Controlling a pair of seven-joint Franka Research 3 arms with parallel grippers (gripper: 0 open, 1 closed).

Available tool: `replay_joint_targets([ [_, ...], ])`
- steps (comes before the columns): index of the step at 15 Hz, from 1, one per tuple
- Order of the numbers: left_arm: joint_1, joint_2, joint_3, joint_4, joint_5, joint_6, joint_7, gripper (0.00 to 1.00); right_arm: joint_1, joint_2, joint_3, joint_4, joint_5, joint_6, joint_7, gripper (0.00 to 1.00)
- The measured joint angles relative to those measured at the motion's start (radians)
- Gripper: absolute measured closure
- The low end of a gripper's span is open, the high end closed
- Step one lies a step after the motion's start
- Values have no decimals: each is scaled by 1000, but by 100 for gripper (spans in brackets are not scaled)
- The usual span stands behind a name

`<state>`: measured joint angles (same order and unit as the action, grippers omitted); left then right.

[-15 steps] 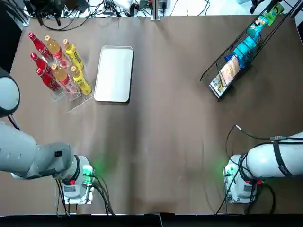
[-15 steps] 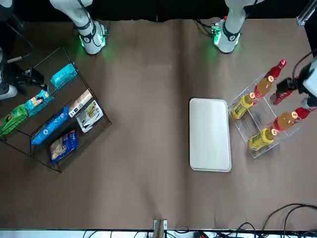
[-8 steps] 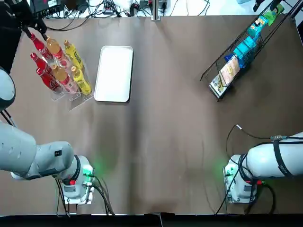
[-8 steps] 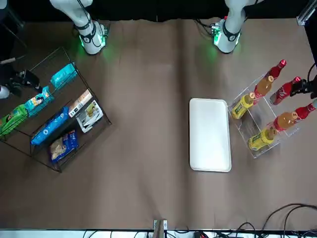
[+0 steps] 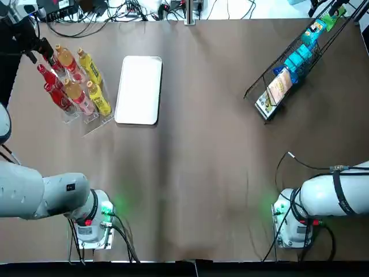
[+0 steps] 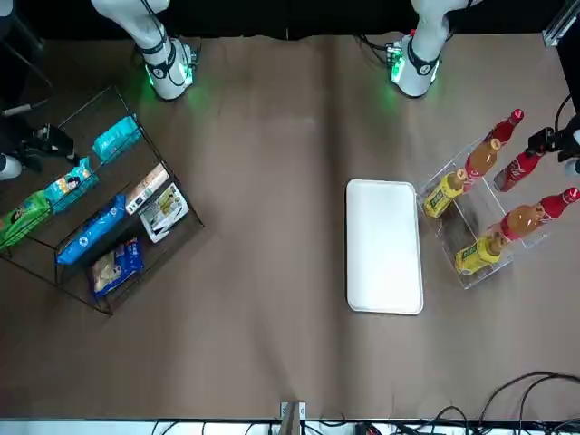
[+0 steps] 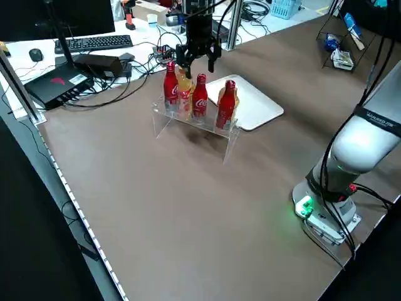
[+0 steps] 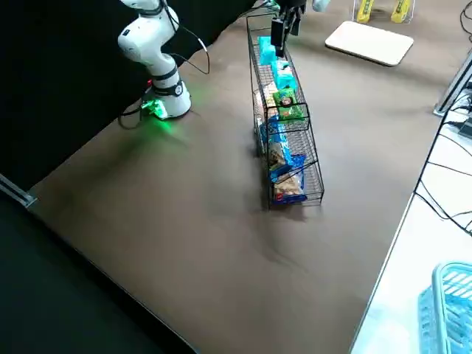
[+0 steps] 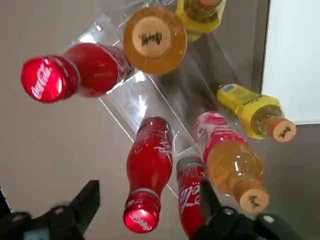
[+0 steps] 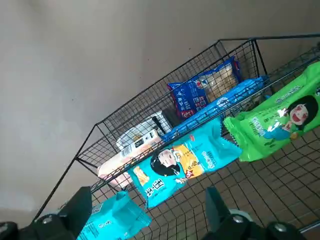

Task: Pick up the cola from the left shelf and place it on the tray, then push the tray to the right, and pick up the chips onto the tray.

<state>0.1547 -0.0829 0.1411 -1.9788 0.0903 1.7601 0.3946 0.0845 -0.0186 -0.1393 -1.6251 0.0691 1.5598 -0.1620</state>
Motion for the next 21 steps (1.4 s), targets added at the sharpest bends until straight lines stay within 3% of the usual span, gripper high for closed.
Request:
replay_joint_targets([
  [2, 0, -27, 12, -36, 0, 3, 1, 28, -2, 0, -3, 1, 0, 9, 0, 0],
  [6, 0, -45, 22, -56, 0, 12, 1, 33, -3, 1, -2, -1, 0, 15, 0, 0],
  [8, 0, -46, 22, -59, 0, 16, 1, 50, -6, 10, -3, -11, 0, 12, 0, 0],
  [10, -1, -46, 22, -65, 0, 17, 1, 54, -11, 26, -3, -13, -1, 13, 0, 0],
  [12, -1, -47, 22, -66, 0, 19, 1, 69, -25, 46, -3, -13, -2, 20, 0, 1],
  [18, -8, -49, 22, -65, 0, 24, -3, 68, -56, 85, -2, -13, -3, 35, -103, 1],
  [21, -9, -61, 22, -19, 0, -7, -15, 68, -54, 95, 1, -13, -3, 32, -174, 1],
])
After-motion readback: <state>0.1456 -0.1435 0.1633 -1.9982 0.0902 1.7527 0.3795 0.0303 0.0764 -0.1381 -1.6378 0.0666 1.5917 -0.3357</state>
